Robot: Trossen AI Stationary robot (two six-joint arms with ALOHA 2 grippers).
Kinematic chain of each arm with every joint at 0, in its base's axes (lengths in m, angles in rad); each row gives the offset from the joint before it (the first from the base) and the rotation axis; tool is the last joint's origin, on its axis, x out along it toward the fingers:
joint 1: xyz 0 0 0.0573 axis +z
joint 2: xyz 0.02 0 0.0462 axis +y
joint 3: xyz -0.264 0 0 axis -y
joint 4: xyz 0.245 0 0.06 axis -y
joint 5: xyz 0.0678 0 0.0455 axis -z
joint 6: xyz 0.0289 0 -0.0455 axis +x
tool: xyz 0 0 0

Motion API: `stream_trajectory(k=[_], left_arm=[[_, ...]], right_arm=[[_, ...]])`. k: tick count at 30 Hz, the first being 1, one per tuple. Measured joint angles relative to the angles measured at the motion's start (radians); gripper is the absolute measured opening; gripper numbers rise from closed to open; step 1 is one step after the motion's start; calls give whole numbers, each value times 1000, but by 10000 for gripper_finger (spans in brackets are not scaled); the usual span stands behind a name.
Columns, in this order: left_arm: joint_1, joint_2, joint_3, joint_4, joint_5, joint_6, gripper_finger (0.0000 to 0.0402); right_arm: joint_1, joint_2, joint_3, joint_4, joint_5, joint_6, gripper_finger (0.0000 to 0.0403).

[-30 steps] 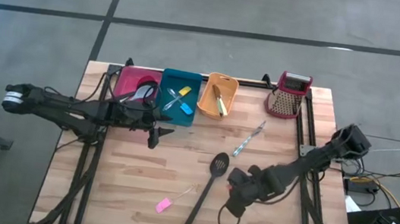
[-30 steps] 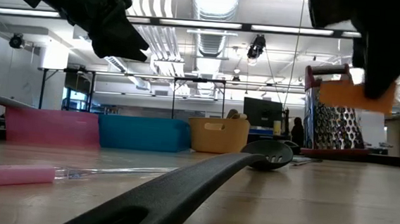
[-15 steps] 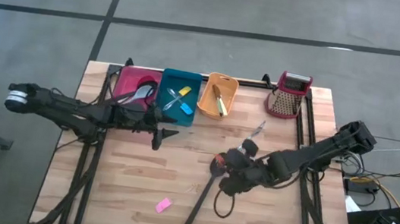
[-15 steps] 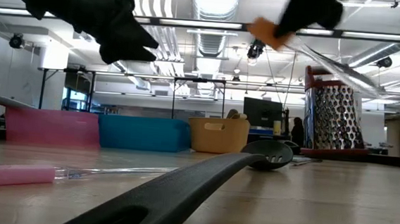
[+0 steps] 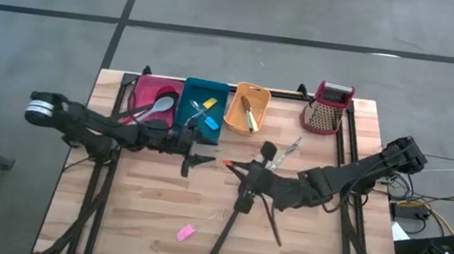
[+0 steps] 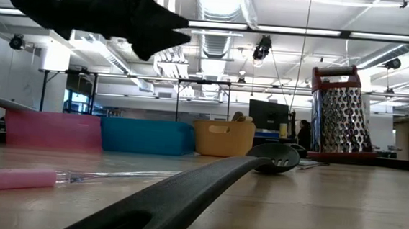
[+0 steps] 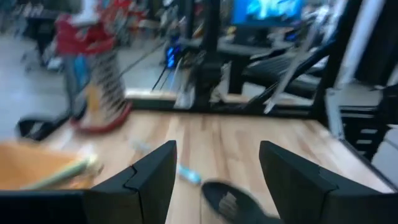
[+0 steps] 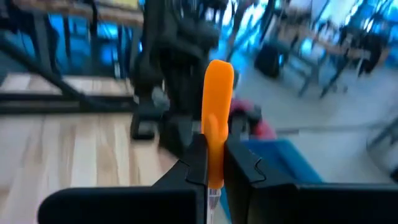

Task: Pick & Place Kitchen Items
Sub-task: Put the orange spatula into the blue bin

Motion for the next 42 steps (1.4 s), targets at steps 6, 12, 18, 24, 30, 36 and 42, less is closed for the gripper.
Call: stream_trajectory(k=[6, 12, 18, 24, 30, 36, 42], left_arm=[[-7, 117, 3, 248, 135, 71, 234], [-24, 181, 51, 318, 219, 131, 234], [-48, 238, 129, 315, 225, 154, 234], [-51, 289, 194, 282, 225, 155, 226], [-51, 290, 218, 232, 199, 156, 127], [-50, 286, 217, 228, 205, 133, 17], [-50, 239, 217, 143, 200, 108, 16]], right_arm=[[-37, 0, -45, 199, -121, -113, 14], [-77, 0, -56, 188, -134, -93, 14], [-96, 0, -59, 190, -143, -91, 14], [-97, 0, -61, 191, -165, -88, 14], [-97, 0, -64, 190, -166, -86, 14], [-96, 0, -67, 192, -172, -80, 14], [-96, -7, -67, 182, -160, -92, 38]])
